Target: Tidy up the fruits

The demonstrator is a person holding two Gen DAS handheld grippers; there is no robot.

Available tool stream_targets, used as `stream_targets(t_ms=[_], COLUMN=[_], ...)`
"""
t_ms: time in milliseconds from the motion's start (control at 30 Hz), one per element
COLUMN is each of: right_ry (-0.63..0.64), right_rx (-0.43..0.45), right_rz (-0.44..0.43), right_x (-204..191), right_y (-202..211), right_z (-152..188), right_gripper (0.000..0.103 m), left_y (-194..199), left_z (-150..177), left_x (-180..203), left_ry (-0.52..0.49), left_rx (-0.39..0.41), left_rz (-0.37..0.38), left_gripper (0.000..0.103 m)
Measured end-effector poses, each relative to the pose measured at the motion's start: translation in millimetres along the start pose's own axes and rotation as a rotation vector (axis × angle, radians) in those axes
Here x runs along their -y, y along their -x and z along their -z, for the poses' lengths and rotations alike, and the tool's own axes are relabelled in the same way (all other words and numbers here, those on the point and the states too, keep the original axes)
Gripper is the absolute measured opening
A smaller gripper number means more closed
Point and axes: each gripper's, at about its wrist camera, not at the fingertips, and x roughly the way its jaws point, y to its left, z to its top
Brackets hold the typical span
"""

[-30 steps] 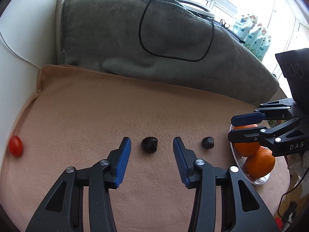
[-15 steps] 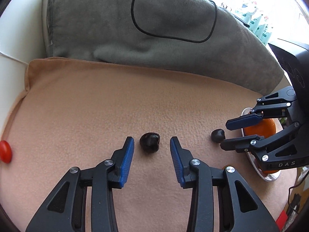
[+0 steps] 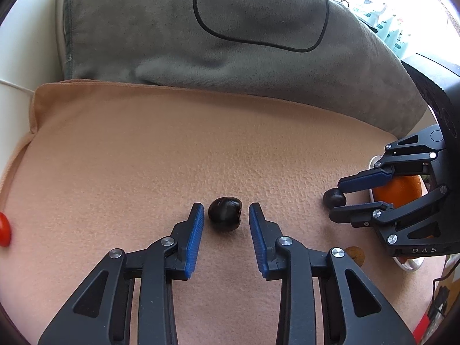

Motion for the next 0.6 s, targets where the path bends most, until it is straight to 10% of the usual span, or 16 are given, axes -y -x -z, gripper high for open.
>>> stream_targets(t_ms=[600], right_ry=[-0.011], right_rx=[-0.003], right_rz=[0.046], right_x=[-13], right_y=[-11], right_z=[-2], right_gripper=[0.023], left_y=[-5], left_z=[-4], left_x=[0], left_ry=[0.020], left_rx=[0.013], left_rz=[-0.014], left_gripper=[0.022])
